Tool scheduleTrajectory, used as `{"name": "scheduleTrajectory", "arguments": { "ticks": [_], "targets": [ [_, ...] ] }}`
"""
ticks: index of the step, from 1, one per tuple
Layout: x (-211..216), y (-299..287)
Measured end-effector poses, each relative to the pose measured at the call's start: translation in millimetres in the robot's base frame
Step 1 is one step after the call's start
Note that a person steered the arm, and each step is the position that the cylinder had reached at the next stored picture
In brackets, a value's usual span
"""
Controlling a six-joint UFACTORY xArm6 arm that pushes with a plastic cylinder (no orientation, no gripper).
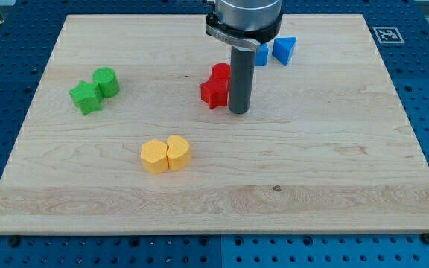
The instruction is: Separate the red blocks
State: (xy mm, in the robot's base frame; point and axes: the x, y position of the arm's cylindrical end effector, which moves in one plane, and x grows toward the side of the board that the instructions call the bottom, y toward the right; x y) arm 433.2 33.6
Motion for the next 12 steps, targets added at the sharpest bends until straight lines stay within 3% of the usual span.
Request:
{"name": "scheduleTrajectory", "arguments": {
  "ticks": [2,3,8,12],
  "targets": [
    [-2.9,-37.5],
    [-26.8,-47.6],
    [-46.6,-27.2],
    [-46.7,-52.7]
  ]
}}
